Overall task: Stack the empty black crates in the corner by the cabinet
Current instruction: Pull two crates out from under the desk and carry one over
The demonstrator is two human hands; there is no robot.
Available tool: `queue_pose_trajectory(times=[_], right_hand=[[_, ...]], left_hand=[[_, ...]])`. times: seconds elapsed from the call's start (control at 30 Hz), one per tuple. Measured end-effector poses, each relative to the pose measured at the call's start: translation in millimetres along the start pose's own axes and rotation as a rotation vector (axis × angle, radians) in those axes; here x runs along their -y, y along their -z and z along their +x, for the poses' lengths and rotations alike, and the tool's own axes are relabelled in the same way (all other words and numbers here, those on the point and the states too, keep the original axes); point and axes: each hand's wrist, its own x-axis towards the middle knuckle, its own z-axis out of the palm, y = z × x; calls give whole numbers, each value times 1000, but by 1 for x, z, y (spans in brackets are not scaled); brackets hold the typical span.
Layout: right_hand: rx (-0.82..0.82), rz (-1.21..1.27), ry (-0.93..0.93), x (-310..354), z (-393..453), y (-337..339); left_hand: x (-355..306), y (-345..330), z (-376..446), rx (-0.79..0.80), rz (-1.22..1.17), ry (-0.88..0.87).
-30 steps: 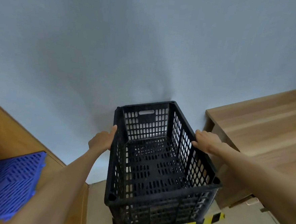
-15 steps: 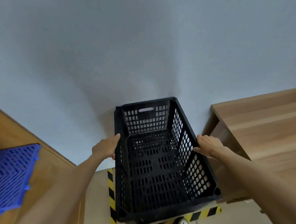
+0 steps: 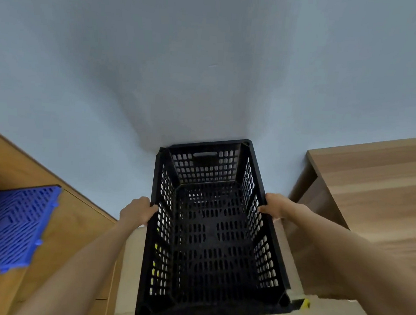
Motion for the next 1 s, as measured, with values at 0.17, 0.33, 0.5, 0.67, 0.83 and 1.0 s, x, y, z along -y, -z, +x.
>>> queue_pose_trajectory(times=[0.17,0.33,0.5,0.67,0.83,1.0], right_hand=[[44,-6,44,-5,3,14],[11,20,71,2,14,16],[-32,72,66,-5,19,14],[-59,51,48,-21,14,9],[-72,57,29,-34,11,3],[-29,68,13,-28,10,5]], left_hand=[[-2,4,-9,-37,186,25],[3,8,-6,-112,268,57],[1,1,-1,-123,256,82],[-14,-4,1,-90,243,54],[-19,-18,0,-74,253,30],[-16,-16,-3,-66,253,37]])
